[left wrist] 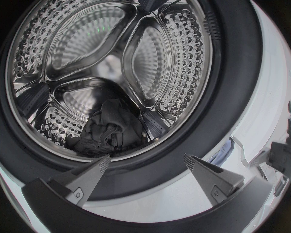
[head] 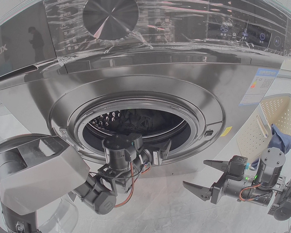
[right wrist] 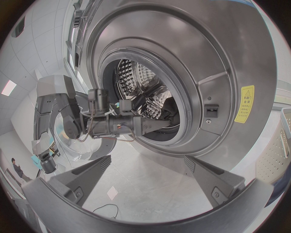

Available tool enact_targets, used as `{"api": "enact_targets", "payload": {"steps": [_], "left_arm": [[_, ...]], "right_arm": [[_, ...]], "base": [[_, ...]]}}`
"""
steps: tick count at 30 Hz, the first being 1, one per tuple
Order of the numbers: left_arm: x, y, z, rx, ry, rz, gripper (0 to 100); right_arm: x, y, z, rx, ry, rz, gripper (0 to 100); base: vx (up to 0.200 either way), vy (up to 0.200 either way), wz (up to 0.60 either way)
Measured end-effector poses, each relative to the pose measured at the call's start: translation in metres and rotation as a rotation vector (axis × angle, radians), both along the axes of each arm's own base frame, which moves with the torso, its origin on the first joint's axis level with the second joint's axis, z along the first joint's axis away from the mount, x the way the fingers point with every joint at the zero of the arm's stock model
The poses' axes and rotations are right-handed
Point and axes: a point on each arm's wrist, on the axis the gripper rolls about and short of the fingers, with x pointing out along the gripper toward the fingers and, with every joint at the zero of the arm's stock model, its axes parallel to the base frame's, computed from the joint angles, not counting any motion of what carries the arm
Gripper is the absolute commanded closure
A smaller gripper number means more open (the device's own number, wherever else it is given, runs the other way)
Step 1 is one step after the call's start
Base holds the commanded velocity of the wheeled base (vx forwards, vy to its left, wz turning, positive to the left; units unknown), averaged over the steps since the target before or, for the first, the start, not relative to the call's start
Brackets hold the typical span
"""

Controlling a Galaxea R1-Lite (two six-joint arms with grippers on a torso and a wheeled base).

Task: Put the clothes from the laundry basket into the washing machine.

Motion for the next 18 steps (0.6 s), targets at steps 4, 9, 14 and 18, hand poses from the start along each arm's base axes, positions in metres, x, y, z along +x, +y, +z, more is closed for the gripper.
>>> {"api": "enact_targets", "payload": {"steps": [4, 9, 14, 18], "left_arm": [[-0.02, 0.005, -0.004, 0.002, -0.014, -0.033, 0], [-0.05, 0.019, 0.002, 0.025, 0.007, -0.061, 0], [-0.086, 0.042, 0.027, 0.009, -0.019, -0.081, 0], [-0.116, 0.066, 0.047, -0.016, -0.051, -0.09, 0]], "right_arm": [[-0.004, -0.003, 0.004, 0.008, -0.011, -0.002, 0], [-0.01, -0.011, 0.014, 0.024, -0.041, -0.038, 0], [-0.021, -0.031, 0.025, 0.032, -0.08, -0.106, 0], [-0.031, -0.052, 0.034, 0.034, -0.099, -0.175, 0]], "base": [[0.0, 0.0, 0.0], [0.0, 0.0, 0.0], [0.0, 0.0, 0.0], [-0.1, 0.0, 0.0]]}}
